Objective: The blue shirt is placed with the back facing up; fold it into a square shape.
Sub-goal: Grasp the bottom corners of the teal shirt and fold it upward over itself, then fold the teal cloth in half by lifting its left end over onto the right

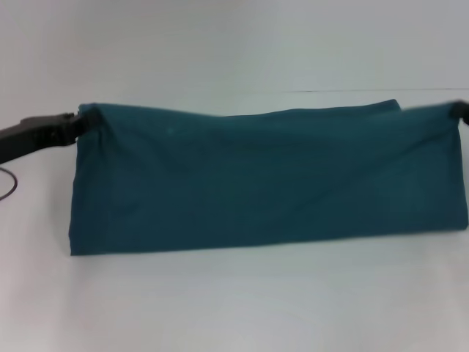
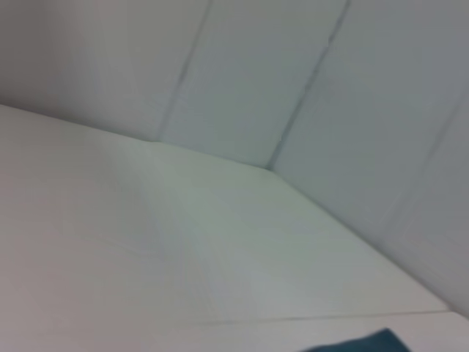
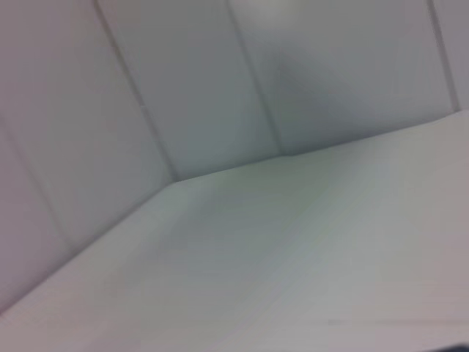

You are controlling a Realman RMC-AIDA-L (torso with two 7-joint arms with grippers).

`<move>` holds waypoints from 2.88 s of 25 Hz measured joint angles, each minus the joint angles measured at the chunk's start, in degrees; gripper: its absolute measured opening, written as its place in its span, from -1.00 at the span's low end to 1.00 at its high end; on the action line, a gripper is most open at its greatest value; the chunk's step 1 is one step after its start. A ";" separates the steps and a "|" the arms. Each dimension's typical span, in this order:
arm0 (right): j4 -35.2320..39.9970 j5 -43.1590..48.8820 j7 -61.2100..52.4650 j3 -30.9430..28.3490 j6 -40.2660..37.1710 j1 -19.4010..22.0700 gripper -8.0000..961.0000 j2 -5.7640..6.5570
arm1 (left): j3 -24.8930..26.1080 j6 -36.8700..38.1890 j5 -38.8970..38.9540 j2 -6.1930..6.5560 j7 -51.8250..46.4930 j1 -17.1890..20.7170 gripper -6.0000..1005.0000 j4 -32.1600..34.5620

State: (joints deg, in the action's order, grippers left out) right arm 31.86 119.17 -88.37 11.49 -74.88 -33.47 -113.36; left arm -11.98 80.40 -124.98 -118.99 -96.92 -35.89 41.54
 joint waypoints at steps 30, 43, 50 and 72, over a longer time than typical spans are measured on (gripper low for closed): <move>-4.61 -5.30 6.08 8.48 25.14 -10.49 -0.94 -1.52 | -10.76 -27.19 5.44 -1.72 0.94 -5.74 -0.91 -5.28; -6.81 -5.36 6.96 11.11 32.05 -12.00 -0.94 -1.42 | -10.79 -30.54 5.53 -2.05 0.92 -7.14 -0.91 -6.73; -6.26 -7.50 8.40 11.79 34.48 -12.52 -0.36 -1.56 | -10.71 -37.20 5.78 -2.42 0.61 -7.80 -0.61 -8.20; -1.78 -8.52 -4.09 17.39 16.77 -5.30 0.36 0.50 | -10.75 -17.51 9.34 -3.86 -1.55 -0.33 0.56 -1.66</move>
State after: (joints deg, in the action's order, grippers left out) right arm 30.08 110.65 -92.46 28.88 -58.11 -38.77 -112.86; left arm -22.73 62.88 -115.64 -122.85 -98.47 -36.22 39.88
